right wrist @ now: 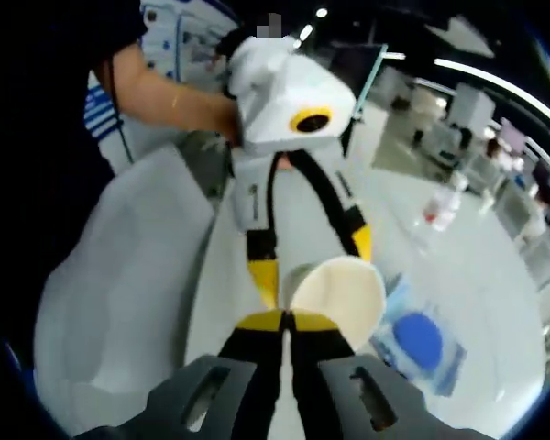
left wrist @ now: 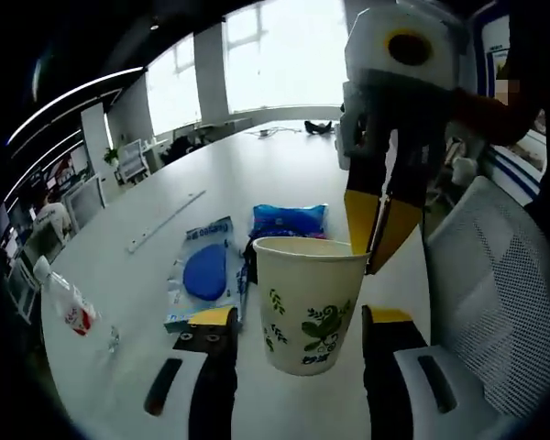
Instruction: Arrange the tabletop items into an orderly group along one side of the table until the central work area is clear of visible clutter.
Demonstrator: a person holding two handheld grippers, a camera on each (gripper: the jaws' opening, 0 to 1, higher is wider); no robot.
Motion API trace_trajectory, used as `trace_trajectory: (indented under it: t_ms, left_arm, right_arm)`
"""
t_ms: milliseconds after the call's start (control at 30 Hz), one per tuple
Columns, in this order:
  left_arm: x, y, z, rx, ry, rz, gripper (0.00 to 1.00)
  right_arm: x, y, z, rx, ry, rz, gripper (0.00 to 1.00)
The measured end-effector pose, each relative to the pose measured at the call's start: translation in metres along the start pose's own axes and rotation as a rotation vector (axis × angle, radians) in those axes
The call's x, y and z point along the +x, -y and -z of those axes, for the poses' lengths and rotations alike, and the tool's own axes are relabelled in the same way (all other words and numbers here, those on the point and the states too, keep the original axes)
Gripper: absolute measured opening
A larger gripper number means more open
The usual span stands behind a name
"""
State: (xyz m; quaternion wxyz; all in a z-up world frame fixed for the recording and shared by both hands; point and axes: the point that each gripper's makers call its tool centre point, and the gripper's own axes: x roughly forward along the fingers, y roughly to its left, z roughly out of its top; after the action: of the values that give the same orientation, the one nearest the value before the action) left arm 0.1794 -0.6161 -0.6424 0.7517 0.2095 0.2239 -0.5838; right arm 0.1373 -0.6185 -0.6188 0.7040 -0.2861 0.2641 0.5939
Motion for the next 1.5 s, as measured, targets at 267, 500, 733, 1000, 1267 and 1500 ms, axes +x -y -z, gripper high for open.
trace_trajectory:
  t_ms: [267,500,733,1000,1267,1500]
  left_arm:
    - [0.002,0.002,-0.003,0.011,0.001,0.004,0.47]
    - [0.003,0.004,-0.004,0.028,-0.007,0.013,0.43]
    - [0.005,0.007,-0.002,0.039,-0.019,0.018,0.40]
    - [0.006,0.006,-0.003,0.031,-0.012,0.010,0.39]
    - [0.005,0.004,-0.006,-0.040,0.063,-0.007,0.38]
    - [0.005,0.005,-0.010,-0.101,0.114,-0.020,0.37]
  right_arm:
    - [0.000,-0.004,-0.001,-0.023,-0.012,-0.010,0.00]
    - [-0.002,-0.003,-0.002,-0.039,-0.020,-0.003,0.00]
    - [-0.002,-0.003,-0.003,-0.048,-0.023,-0.002,0.00]
    - [-0.002,-0.001,-0.002,-0.050,-0.026,0.003,0.00]
    - [-0.007,0.005,-0.007,0.008,0.019,0.019,0.00]
    - [-0.012,0.007,-0.013,0.091,0.078,0.020,0.01]
